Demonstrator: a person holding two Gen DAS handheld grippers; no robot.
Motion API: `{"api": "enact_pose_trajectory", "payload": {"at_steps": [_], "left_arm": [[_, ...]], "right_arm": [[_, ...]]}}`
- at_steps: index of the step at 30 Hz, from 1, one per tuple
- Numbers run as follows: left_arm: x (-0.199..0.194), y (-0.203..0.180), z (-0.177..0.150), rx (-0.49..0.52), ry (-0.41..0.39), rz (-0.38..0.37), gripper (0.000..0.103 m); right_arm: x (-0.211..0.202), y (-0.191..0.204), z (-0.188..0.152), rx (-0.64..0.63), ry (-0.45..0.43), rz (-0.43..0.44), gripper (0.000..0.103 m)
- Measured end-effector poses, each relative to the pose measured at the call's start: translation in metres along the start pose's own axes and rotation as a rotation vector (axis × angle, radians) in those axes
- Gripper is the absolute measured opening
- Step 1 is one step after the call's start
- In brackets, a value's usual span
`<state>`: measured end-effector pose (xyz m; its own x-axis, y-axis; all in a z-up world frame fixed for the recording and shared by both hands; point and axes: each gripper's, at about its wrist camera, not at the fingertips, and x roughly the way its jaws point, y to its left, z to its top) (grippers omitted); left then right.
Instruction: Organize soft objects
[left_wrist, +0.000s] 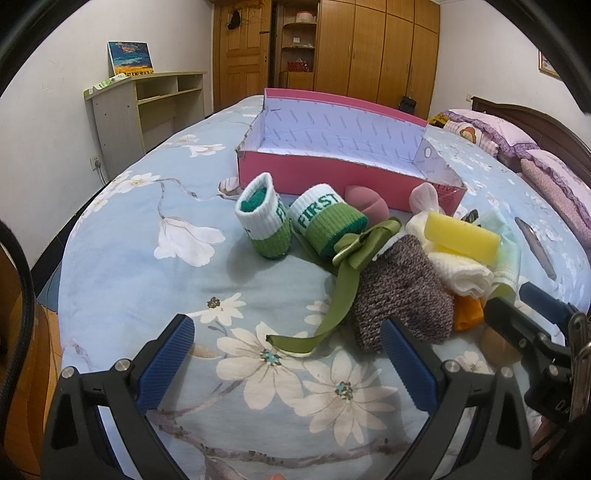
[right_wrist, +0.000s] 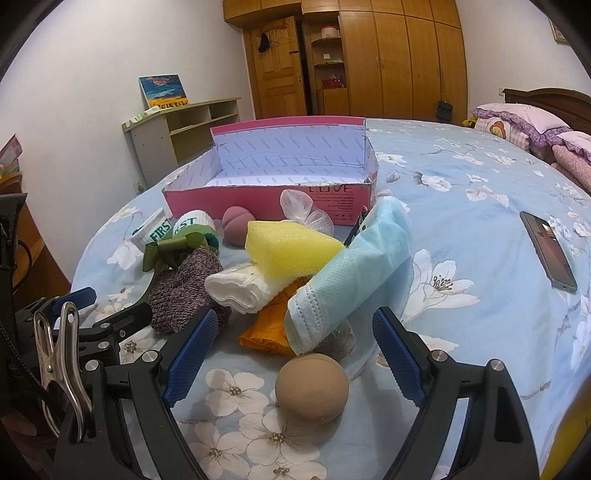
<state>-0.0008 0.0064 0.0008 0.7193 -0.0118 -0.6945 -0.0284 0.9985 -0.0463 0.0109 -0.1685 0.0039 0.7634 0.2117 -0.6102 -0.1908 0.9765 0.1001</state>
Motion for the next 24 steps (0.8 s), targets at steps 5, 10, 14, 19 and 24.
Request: {"api": "enact_pose_trajectory", "payload": {"at_steps": [5, 10, 14, 19, 24], "left_arm": [[-0.0014, 0.001, 0.0, -0.004, 0.0, -0.001, 0.103], [-0.0021, 0.0011, 0.0004, -0.005, 0.0, -0.001, 0.103], [-0.0021, 0.002, 0.0008, -0.004, 0.002, -0.001, 0.103], [-0.0021, 0.0021, 0.0007, -0.005, 0.002, -0.001, 0.103], [-0.0018, 0.0023, 0.0008, -0.004, 0.002, -0.002, 0.103]], "right_arm": [[0.0001, -0.0002, 0.0, 0.0, 0.0, 0.0, 0.088], [-0.0002, -0.0006, 0.0003, 0.0, 0.0, 0.0, 0.088], [0.0002, -0.0001, -0.0002, 0.001, 0.0, 0.0, 0.088], [0.0001, -0.0002, -0.0001, 0.001, 0.0, 0.0, 0.088], [0.0001, 0.0, -0.0001, 0.001, 0.001, 0.001, 0.088]]}}
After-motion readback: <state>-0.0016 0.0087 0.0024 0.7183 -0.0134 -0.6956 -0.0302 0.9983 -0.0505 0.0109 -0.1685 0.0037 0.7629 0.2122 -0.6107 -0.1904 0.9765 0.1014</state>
